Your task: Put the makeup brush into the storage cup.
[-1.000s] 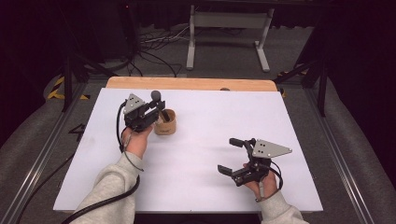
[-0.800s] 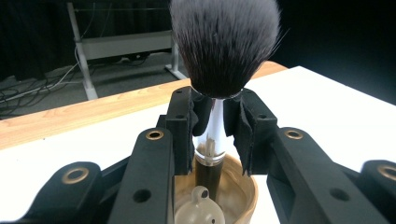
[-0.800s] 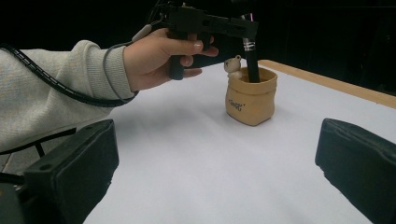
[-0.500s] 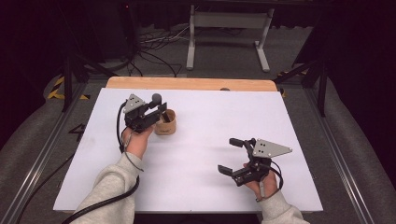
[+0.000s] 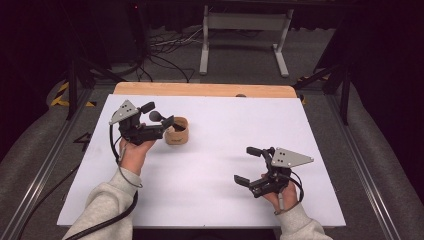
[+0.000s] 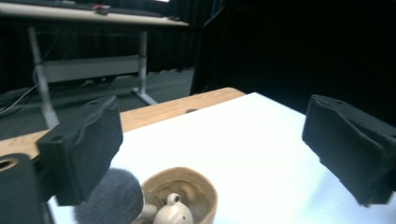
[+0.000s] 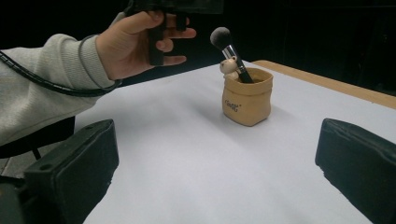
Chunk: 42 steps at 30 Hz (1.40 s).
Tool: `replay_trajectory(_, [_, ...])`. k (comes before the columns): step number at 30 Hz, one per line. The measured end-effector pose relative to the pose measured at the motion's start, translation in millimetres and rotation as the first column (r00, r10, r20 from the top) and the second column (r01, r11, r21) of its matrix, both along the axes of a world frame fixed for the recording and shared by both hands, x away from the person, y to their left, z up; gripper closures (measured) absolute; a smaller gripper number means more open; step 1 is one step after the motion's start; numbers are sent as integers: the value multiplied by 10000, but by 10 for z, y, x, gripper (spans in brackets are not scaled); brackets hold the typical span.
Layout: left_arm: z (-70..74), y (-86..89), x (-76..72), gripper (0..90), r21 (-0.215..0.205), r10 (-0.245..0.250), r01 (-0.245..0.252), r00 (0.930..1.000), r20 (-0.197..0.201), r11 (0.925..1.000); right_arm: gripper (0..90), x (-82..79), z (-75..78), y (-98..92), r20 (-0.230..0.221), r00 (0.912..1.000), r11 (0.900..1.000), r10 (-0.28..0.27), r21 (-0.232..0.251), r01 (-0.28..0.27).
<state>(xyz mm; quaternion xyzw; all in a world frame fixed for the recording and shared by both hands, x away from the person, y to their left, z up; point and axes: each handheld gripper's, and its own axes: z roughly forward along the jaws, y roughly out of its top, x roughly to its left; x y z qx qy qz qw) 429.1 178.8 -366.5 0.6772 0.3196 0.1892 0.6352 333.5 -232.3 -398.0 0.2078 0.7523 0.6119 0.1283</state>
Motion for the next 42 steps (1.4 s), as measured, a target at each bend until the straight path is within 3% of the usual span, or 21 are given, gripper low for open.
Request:
replay_trajectory(5, [79,73,-133,7,70,-247,245,9992,329,9997,0,11,20,-30,64,9999,10000,-92,-7,92])
replay_trajectory(10, [142,136,-304,3,473,-555,521,9959,716,9975,0,36,71,-86,294,9994,9998,-199,-83,202])
replay_trajectory(19, [117,257,-523,0,565,-1097,1051,9902,862,9929,0,55,134,-254,496,9972,9984,-564,80,561])
replay_trajectory(22, [80,282,-577,0,855,-1184,1104,9885,944,9902,0,58,116,-281,479,9969,9981,-624,41,622])
replay_trajectory(29, [10,307,-694,0,758,-1683,1615,9812,941,9840,0,67,74,-311,406,9967,9975,-698,-104,703])
replay_trajectory(42, [-163,336,-857,0,506,-2008,1981,9780,572,9789,0,64,16,-338,481,9961,9968,-745,-255,757])
